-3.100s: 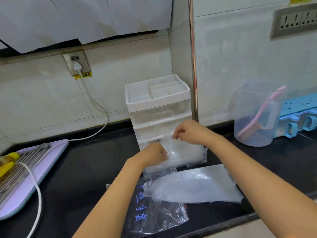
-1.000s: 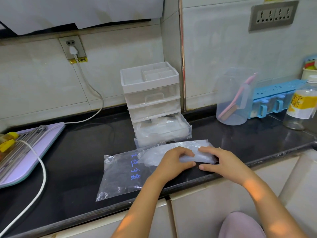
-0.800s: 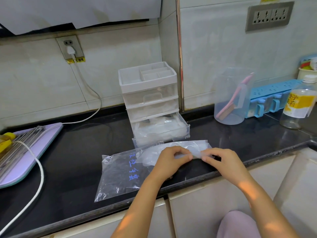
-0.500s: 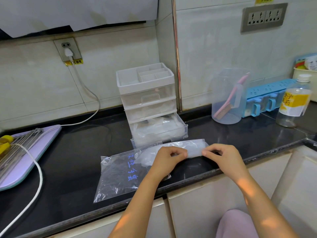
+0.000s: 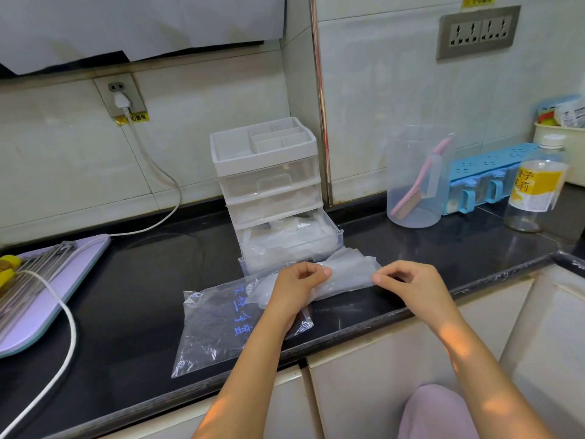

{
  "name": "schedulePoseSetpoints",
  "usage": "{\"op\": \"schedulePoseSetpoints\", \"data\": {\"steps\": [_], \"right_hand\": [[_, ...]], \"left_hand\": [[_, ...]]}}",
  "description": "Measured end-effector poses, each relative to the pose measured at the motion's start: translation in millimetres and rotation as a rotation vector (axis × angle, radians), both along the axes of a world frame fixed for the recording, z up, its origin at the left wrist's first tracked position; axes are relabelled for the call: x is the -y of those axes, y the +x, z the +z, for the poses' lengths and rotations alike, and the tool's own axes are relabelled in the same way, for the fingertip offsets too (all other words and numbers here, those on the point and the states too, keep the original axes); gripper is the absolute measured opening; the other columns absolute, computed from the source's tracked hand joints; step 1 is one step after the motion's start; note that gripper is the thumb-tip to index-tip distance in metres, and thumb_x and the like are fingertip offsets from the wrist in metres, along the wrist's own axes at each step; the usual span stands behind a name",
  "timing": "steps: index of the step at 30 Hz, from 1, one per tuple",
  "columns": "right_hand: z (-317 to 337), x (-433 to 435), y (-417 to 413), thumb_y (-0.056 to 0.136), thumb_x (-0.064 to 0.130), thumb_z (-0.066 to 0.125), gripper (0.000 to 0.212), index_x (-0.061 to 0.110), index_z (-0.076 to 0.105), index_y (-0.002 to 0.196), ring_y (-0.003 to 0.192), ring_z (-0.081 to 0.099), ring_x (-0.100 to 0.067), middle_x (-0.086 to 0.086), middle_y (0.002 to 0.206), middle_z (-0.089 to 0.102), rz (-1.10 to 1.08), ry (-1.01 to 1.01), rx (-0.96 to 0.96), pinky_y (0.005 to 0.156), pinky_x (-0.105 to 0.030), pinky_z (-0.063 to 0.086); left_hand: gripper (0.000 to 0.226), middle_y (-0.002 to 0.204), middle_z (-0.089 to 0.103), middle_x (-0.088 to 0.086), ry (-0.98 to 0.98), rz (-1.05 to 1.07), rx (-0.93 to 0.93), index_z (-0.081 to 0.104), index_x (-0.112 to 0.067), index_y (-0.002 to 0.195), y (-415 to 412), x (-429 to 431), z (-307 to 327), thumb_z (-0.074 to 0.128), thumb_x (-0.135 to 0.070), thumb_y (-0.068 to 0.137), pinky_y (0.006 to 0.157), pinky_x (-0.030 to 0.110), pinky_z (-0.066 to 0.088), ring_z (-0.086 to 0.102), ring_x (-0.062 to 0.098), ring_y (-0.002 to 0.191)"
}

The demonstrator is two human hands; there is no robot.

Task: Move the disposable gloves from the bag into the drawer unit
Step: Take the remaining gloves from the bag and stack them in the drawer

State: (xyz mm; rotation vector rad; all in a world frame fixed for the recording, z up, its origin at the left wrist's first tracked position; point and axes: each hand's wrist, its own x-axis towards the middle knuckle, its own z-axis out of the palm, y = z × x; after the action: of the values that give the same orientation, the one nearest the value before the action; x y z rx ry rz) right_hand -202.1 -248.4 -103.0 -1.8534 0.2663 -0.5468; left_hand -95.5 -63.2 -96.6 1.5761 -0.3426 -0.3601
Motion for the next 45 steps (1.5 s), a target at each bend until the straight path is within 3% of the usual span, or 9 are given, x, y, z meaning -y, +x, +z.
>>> {"op": "schedulePoseSetpoints", "data": {"steps": [5,9,13,20,26,31,38,40,45], "right_hand": [[9.6,-7.4,2.4,0.089,0.043,0.06,0.043,0.013,0.073,0.061,0.07,0.065,-0.003,0.004,0.068,0.072,0.0,-0.013,-0.093,0.074,-0.017,0.042],[19.2,-8.3,13.8,0.078,0.036,0.075,0.017,0.02,0.07,0.079,0.07,0.056,-0.005,0.006,0.075,0.065,-0.056,-0.108,-0.005,0.067,-0.019,0.045],[34.6,-12.1,31.4,0.077,0.029,0.077,0.034,0.032,0.064,0.108,0.098,0.055,0.005,0.021,0.105,0.06,0.054,-0.244,0.057,0.082,-0.011,0.041],[36.9,-13.6,44.7,0.083,0.031,0.07,0.005,0.029,0.071,0.087,0.091,0.061,0.002,0.014,0.087,0.069,0.182,-0.203,-0.033,0.083,-0.017,0.043],[49.0,-12.9,50.3,0.084,0.03,0.07,0.008,0.024,0.072,0.078,0.078,0.062,0.003,0.01,0.074,0.07,0.2,-0.308,-0.134,0.076,-0.02,0.043],[63.1,-17.2,58.1,0.078,0.029,0.077,0.02,0.022,0.074,0.096,0.088,0.062,-0.004,0.007,0.092,0.07,0.276,-0.533,-0.265,0.081,-0.022,0.049],[108.6,-22.4,63.3,0.081,0.017,0.073,0.007,0.02,0.077,0.087,0.067,0.055,0.006,0.014,0.083,0.066,0.204,-0.586,-0.109,0.06,-0.007,0.037],[123.2,-23.6,63.7,0.083,0.017,0.071,0.01,0.02,0.076,0.091,0.066,0.049,0.004,0.014,0.083,0.062,0.166,-0.598,-0.065,0.061,-0.009,0.033],[161.3,-21.8,62.2,0.084,0.017,0.071,0.007,0.021,0.075,0.089,0.052,0.046,0.02,0.026,0.048,0.052,-0.028,-0.426,0.236,0.056,0.0,0.033]], "left_hand": [[0.003,0.092,0.071,0.011,-0.085,0.008,-0.05,0.068,-0.007,0.084,-1.5,0.7,1.7,0.068,-0.009,0.086,0.076,0.021,0.053,0.066,0.018,0.083],[0.003,0.088,0.071,0.008,-0.073,-0.036,0.0,0.069,-0.007,0.081,-3.0,-0.3,1.3,0.07,-0.006,0.083,0.083,0.023,0.053,0.065,0.015,0.084],[0.004,0.083,0.072,0.003,-0.036,-0.047,0.033,0.07,-0.01,0.079,-2.2,-0.9,1.0,0.073,-0.008,0.081,0.08,0.02,0.051,0.065,0.014,0.083],[0.008,0.086,0.07,0.011,-0.038,-0.027,0.023,0.07,-0.01,0.08,-2.7,-1.0,2.5,0.069,-0.015,0.086,0.077,0.027,0.05,0.062,0.017,0.079],[0.012,0.087,0.073,0.005,-0.058,0.006,0.018,0.069,-0.01,0.084,-3.1,-0.1,2.4,0.063,-0.018,0.09,0.072,0.019,0.05,0.064,0.01,0.075],[0.004,0.088,0.073,0.003,-0.034,0.012,0.104,0.068,-0.012,0.083,-3.0,1.4,0.8,0.067,-0.01,0.087,0.077,0.015,0.05,0.066,0.008,0.081],[0.026,0.098,0.068,-0.003,0.07,0.15,0.256,0.061,-0.021,0.092,-2.3,2.3,-4.7,0.068,0.001,0.08,0.083,0.022,0.052,0.063,0.013,0.094],[0.03,0.098,0.065,-0.006,0.077,0.247,0.309,0.059,-0.022,0.095,-4.1,0.3,-2.4,0.063,0.003,0.08,0.076,0.012,0.048,0.06,0.008,0.091],[0.037,0.106,0.062,-0.007,0.097,0.281,0.3,0.055,-0.022,0.108,-4.6,0.9,-3.6,0.063,0.001,0.08,0.073,0.009,0.044,0.059,0.009,0.097]]}}
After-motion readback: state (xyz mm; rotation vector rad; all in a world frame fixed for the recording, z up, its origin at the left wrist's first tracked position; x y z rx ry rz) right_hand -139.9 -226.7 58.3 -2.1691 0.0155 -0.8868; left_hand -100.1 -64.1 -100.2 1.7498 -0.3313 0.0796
